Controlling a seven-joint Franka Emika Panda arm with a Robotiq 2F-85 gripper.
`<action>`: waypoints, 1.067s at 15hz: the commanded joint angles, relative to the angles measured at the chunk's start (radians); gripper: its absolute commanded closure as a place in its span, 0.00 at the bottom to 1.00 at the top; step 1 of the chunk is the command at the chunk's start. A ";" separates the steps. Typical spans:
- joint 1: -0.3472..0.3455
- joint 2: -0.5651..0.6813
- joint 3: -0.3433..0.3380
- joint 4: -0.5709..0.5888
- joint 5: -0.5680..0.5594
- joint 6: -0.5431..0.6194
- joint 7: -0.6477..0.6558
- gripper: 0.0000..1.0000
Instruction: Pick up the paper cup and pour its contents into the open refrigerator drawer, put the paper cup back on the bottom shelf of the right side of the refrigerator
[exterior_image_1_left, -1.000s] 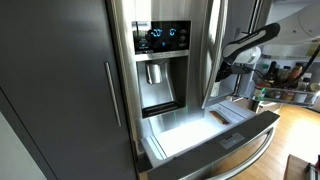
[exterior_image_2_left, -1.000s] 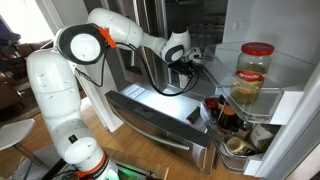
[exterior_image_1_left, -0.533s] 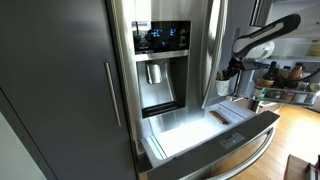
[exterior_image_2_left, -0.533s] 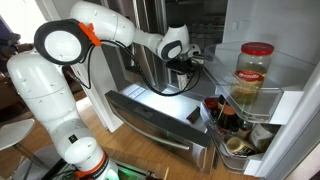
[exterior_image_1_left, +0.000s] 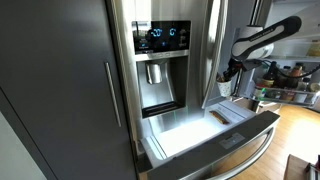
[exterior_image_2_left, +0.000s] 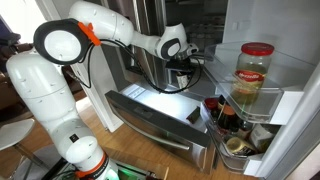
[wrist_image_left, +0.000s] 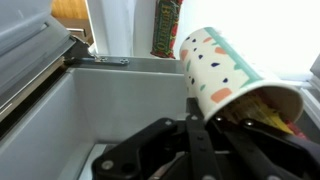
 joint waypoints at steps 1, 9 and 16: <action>0.044 -0.070 -0.028 -0.026 -0.216 -0.080 0.019 0.99; 0.092 -0.197 0.007 -0.080 -0.693 -0.196 0.087 0.99; 0.134 -0.263 0.054 -0.184 -1.022 -0.189 0.165 0.99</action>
